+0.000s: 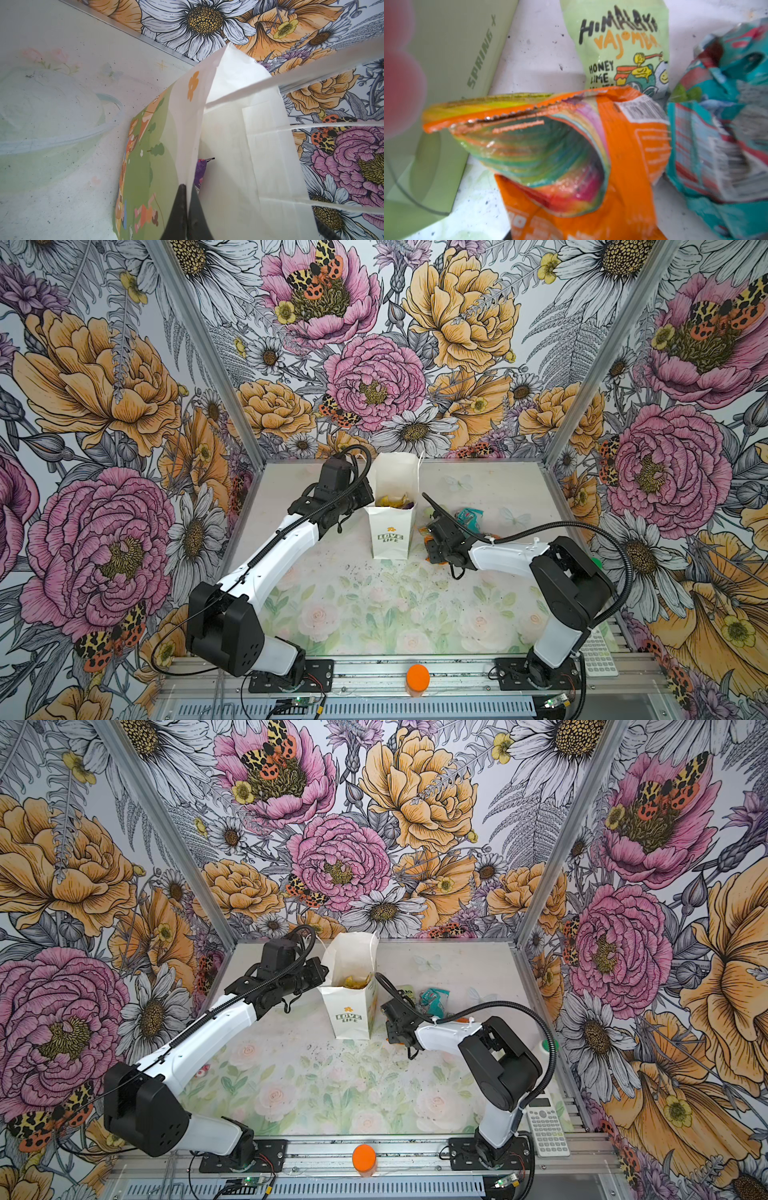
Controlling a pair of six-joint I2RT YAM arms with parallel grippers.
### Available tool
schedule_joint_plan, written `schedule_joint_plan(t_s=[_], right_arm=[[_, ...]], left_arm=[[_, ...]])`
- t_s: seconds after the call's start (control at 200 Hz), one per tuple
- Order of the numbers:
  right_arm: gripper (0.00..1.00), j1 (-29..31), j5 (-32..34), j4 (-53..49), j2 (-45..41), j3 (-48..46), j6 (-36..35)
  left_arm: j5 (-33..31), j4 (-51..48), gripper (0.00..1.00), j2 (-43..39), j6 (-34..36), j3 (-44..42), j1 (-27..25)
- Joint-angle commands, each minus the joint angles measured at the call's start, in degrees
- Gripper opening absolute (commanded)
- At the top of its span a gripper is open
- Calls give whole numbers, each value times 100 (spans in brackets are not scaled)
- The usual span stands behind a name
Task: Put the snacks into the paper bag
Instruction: 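Close the right gripper on the orange packet's top edge and lift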
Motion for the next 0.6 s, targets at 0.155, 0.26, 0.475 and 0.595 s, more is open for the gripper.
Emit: schedule_joint_plan(t_s=[0.155,0.26,0.475,0.595], right_arm=[[36,-67,-217,-225,-482,-162,16],[31,-85,-305,-241,-515,-153,16],[21,-102,-452,-291,-584,-118,32],[11,-124,-550,-360,-721,-84,50]], left_arm=[[65,-97,0,-88,-14,-40,7],[57,-95,0,-103,-14,-56,13],[33,-93,0,-140,-14,-77,13],[41,-89,0,-154,-14,-73,14]])
